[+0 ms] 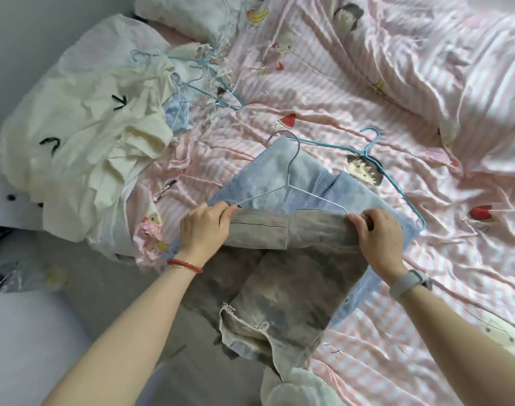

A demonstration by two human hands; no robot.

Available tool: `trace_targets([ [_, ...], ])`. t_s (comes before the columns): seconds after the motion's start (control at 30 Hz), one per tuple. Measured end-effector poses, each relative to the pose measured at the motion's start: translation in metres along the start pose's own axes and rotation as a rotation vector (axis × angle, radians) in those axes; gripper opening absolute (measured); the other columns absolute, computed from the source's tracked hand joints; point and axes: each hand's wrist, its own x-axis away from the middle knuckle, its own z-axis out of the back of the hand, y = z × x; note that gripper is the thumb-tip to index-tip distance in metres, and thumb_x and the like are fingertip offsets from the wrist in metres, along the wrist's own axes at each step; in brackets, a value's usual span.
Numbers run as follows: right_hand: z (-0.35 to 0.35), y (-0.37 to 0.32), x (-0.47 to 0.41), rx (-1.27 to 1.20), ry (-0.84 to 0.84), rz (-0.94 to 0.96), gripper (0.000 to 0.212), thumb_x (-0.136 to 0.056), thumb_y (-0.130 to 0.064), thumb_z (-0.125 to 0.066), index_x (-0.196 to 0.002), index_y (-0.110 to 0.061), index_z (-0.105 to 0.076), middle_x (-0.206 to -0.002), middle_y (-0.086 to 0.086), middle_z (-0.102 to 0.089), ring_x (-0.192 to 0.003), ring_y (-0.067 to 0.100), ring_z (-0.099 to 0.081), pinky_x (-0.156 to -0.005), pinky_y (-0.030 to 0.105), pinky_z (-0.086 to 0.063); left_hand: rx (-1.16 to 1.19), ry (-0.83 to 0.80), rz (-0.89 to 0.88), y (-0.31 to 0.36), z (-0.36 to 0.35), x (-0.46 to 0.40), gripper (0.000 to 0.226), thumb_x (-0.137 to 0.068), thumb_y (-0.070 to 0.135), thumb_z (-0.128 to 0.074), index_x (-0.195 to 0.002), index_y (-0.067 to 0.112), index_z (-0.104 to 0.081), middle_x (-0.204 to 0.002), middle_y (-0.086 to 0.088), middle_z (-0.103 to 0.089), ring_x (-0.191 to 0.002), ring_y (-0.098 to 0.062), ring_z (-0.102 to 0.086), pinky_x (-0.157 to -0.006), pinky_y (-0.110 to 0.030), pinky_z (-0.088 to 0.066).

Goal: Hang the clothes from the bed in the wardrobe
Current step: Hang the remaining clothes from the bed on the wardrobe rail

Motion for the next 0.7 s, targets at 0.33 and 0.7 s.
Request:
trace_targets([
  [0.33, -0.054, -0.167, 0.059, -0.077, -0.225, 0.508, 0.026, -0.087, -0.027, -0.059, -0.081, -0.002, -0.058, -0.082, 0.013, -0.058, -0.077, 0.030, -0.050, -0.074, 0.034, -0.032, -0.003, 0.428, 0.465, -0.100, 0.102, 0.200, 0.031, -0.084, 0.029, -0.055, -0.065, 0.007, -0.065, -0.051, -0.016, -0.053, -0.046, -0.035, -0.053, -0.041, -0.033, -0.039],
  [0.7, -0.099, -0.296, 0.313, -0.233, -0.727, 1.184, 0.032, -0.084, -0.031, -0.050, -0.070, -0.003, -0.056, -0.070, 0.014, -0.056, -0.068, 0.032, -0.057, -0.062, 0.031, -0.035, -0.281, 0.773, 1.074, -0.100, 0.152, 0.549, 0.043, -0.085, 0.036, -0.045, -0.060, 0.006, -0.062, -0.051, -0.015, -0.054, -0.046, -0.035, -0.054, -0.040, -0.031, -0.040],
])
